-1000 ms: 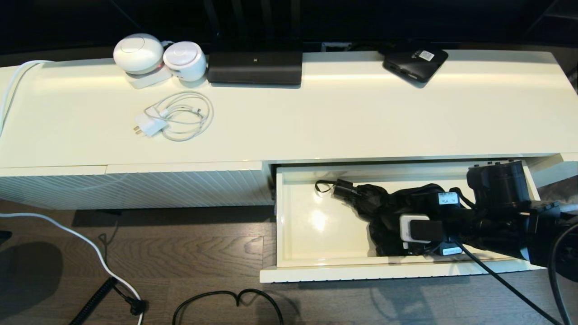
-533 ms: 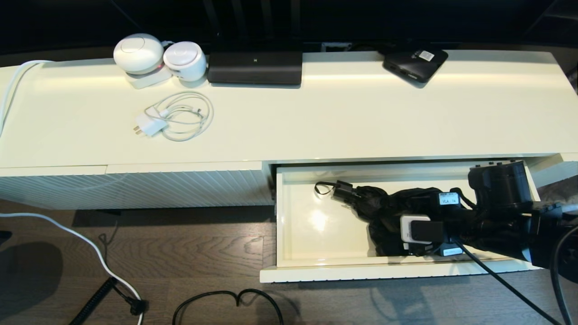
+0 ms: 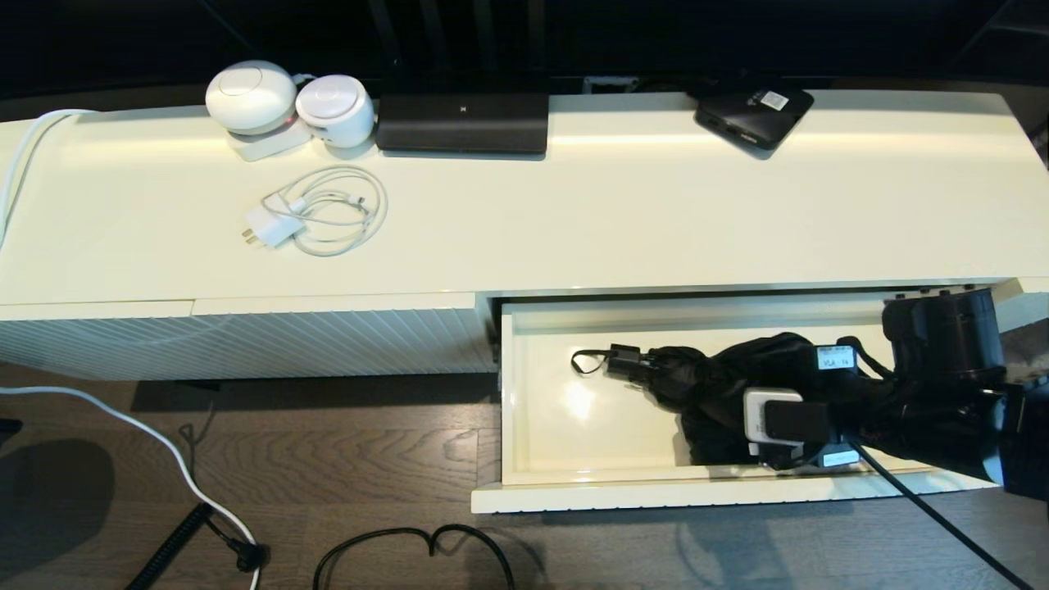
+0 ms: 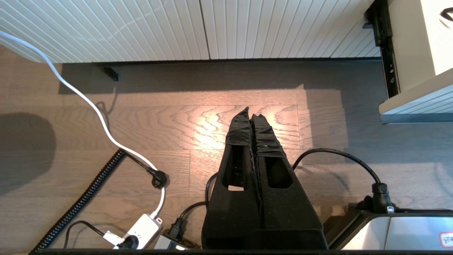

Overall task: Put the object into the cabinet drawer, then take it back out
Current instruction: Take the umbrella out of the drawer and put it on the table

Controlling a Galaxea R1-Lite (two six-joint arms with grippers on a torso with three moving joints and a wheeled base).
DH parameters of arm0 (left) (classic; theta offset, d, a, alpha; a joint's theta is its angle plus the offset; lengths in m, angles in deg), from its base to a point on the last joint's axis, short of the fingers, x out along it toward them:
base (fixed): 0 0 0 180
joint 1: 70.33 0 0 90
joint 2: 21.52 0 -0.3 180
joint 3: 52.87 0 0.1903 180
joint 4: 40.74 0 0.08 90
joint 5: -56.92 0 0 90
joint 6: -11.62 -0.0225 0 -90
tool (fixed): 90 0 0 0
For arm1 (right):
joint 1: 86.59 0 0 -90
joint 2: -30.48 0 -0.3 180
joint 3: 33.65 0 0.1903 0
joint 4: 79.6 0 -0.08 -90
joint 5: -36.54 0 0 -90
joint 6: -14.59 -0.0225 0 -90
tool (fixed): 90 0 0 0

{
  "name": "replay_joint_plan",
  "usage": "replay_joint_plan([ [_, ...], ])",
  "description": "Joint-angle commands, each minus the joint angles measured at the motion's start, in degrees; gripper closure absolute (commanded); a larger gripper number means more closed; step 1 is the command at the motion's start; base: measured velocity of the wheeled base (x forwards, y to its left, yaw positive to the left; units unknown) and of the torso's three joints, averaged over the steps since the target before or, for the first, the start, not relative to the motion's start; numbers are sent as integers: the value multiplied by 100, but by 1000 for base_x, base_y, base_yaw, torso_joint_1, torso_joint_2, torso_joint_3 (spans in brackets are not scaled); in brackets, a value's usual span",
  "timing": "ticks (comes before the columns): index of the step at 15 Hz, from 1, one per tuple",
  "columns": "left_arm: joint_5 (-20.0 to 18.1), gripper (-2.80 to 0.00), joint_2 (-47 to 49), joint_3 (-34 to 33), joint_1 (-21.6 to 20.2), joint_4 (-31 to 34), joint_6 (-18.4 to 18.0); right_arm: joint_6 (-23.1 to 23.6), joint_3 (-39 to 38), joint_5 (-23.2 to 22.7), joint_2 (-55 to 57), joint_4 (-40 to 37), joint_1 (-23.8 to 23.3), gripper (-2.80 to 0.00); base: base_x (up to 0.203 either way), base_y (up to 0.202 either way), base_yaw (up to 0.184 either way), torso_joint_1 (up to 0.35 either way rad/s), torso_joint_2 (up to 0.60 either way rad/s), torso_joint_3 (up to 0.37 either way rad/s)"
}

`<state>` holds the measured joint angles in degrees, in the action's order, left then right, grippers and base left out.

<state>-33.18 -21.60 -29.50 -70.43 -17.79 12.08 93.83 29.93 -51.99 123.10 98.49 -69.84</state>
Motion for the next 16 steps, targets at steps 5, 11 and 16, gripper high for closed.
replay_joint_plan([
  [5,1,0,-10,0,-7,-2,3,31,-62,-7,-710,65,13,0,0,0,0,0,0,0],
  [11,1,0,-10,0,1,-2,6,13,-259,1,-1368,22,13,0,0,0,0,0,0,0],
  [16,1,0,-10,0,-1,-2,-1,13,-383,-7,-2052,-10,30,0,0,0,0,0,0,0],
])
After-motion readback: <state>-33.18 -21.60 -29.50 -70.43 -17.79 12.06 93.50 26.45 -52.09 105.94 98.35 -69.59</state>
